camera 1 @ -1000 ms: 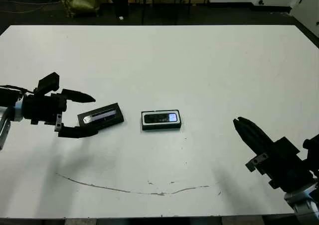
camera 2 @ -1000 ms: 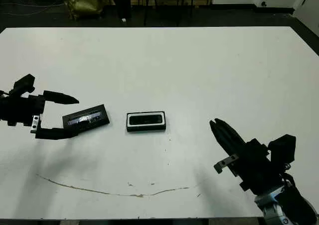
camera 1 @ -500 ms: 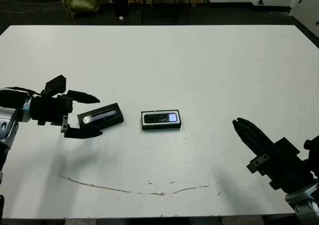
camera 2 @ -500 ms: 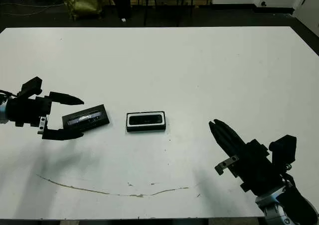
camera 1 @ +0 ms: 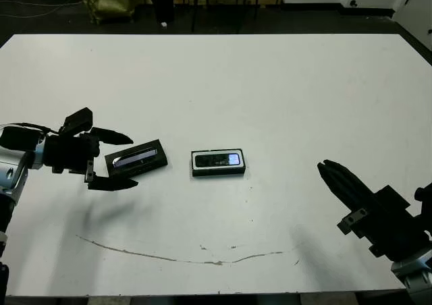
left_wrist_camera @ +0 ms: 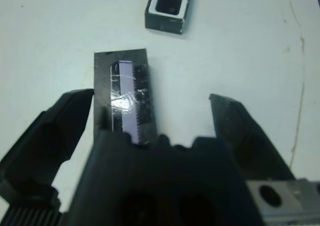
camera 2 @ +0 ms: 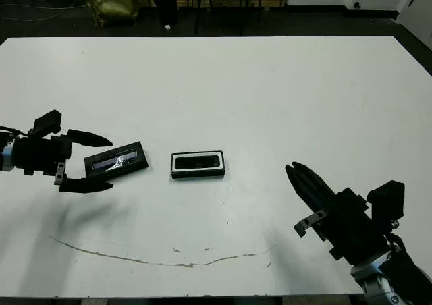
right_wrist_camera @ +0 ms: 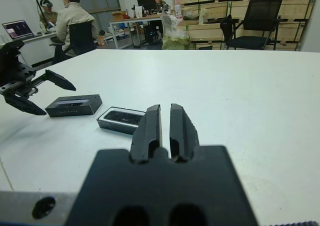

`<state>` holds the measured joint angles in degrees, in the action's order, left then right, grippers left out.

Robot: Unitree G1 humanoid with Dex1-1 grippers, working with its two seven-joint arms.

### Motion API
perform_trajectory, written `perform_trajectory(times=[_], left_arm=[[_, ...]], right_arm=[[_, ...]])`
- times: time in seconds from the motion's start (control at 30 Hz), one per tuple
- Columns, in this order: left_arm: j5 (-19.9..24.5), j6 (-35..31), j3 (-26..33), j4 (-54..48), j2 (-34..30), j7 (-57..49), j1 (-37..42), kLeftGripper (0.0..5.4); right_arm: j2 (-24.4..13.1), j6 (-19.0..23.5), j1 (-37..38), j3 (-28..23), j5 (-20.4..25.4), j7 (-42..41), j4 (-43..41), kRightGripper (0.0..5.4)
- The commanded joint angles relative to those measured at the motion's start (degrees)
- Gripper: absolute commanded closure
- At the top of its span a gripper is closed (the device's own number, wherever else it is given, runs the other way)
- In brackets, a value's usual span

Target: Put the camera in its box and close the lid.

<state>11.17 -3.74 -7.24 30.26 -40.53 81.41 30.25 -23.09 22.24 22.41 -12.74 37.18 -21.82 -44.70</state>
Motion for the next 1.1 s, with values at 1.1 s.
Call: perform_trajectory(times=[1.1], left_arm=[[-5.03, -0.87, -3.06, 10.52, 2.50, -1.40, 0.86, 0.01]], right_arm=[[-0.69, 1.09, 2.63, -1.89, -0.76, 0.83, -1.76, 5.40]])
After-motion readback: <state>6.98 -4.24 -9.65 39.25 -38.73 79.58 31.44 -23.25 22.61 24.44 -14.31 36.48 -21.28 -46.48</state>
